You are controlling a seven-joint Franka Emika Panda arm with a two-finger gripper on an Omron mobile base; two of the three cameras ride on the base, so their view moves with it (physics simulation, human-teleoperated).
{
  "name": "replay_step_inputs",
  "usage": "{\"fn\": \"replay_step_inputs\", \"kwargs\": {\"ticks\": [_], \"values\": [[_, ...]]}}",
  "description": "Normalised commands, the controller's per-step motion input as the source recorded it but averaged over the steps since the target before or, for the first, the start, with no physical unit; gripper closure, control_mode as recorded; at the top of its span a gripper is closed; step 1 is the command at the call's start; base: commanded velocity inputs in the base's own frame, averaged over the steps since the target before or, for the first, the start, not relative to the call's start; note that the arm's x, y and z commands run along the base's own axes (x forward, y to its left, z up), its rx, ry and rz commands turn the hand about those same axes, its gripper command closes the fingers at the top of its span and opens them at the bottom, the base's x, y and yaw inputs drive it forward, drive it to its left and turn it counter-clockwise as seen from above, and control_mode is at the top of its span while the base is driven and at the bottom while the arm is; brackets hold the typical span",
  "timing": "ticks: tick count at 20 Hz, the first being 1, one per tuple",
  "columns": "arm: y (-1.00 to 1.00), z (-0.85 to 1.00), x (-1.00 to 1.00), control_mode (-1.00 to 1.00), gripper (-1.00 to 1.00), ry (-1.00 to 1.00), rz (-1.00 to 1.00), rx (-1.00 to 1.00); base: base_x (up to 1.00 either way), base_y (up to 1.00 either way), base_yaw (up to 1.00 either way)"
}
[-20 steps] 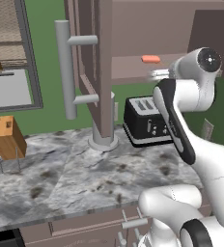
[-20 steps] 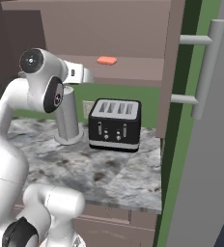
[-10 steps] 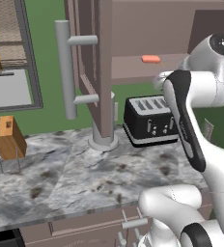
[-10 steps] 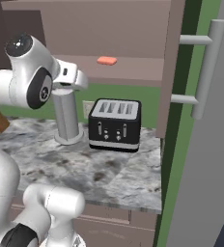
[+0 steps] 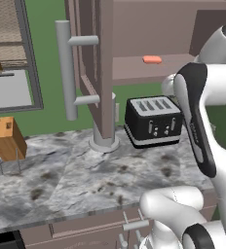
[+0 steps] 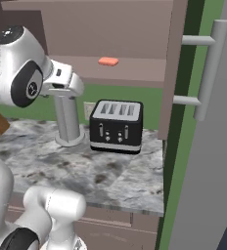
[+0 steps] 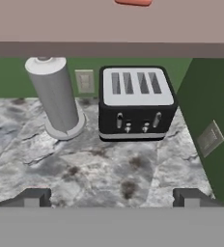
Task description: Pick up the bar soap and dish brush from the sink, and place them back in the cabinet, and close the cabinet doors.
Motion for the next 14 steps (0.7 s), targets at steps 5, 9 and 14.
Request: {"fn": "replay_step_inputs", "kwargs": {"ticks": [5,9,14], "values": [[0.0,0.0,-0.58,-1.0,-1.0,0.04,0.0,0.0,0.0,0.0,0.0],[0.0,-0.04,-0.47,-1.0,-1.0,0.0,0.0,0.0,0.0,0.0,0.0],[0.0,-0.17,-0.3,-1.0,-1.0,0.0,0.0,0.0,0.0,0.0,0.0]]}}
